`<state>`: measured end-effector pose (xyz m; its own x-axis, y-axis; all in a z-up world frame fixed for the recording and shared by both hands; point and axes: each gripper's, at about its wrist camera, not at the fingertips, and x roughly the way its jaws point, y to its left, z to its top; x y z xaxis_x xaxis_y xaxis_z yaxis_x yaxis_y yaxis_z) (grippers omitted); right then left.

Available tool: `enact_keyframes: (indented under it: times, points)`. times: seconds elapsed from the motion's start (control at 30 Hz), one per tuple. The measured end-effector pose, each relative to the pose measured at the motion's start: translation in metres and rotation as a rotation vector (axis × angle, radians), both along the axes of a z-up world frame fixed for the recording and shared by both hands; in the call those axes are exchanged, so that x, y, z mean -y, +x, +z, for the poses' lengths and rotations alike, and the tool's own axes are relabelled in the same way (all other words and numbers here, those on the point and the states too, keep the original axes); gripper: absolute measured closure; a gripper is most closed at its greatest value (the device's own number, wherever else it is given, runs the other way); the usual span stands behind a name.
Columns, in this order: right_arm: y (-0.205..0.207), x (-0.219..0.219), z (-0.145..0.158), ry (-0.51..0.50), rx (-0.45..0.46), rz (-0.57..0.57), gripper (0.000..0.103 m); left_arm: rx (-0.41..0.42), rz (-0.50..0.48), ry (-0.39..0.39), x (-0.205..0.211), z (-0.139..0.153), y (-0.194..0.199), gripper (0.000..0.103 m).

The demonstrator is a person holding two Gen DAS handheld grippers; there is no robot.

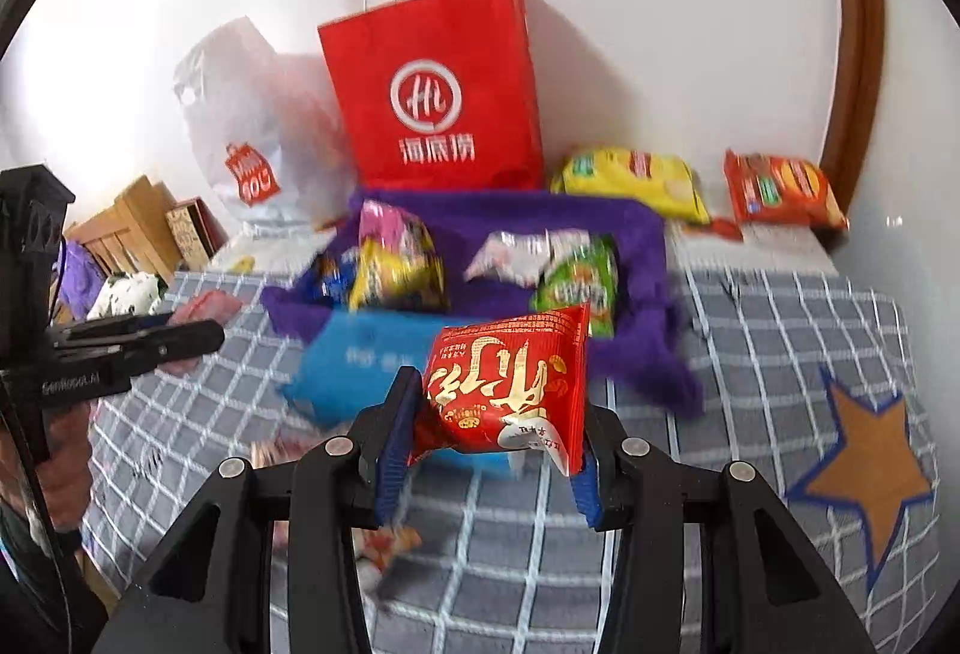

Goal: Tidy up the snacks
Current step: 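Carry the red packet and pink packet over the purple towel with both tools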

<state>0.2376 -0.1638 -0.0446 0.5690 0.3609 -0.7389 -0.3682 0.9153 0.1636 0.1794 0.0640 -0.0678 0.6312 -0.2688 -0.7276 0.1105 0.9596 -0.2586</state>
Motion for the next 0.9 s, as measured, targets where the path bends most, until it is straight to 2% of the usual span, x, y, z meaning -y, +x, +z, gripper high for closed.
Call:
enact_keyframes:
  times: [0.17, 0.47, 0.53, 0.77, 0.9]
  points:
    - [0.027, -0.013, 0.023, -0.008, 0.058, 0.005, 0.058, 0.036, 0.005, 0.011, 0.003, 0.022, 0.019, 0.063]
    - [0.081, -0.031, 0.044, 0.001, 0.092, 0.008, 0.058, 0.07, 0.011, 0.007, 0.002, 0.047, 0.061, 0.063]
    - [0.094, -0.034, 0.045, 0.007, 0.093, 0.006, 0.058, 0.065, 0.004, -0.019, 0.002, 0.05, 0.074, 0.063]
    - [0.138, -0.042, 0.039, 0.031, 0.091, -0.001, 0.058, 0.098, 0.008, -0.04, 0.005, 0.057, 0.114, 0.063]
    - [0.156, -0.042, 0.014, 0.041, 0.056, 0.006, 0.058, 0.095, 0.018, -0.034, 0.002, 0.041, 0.128, 0.063]
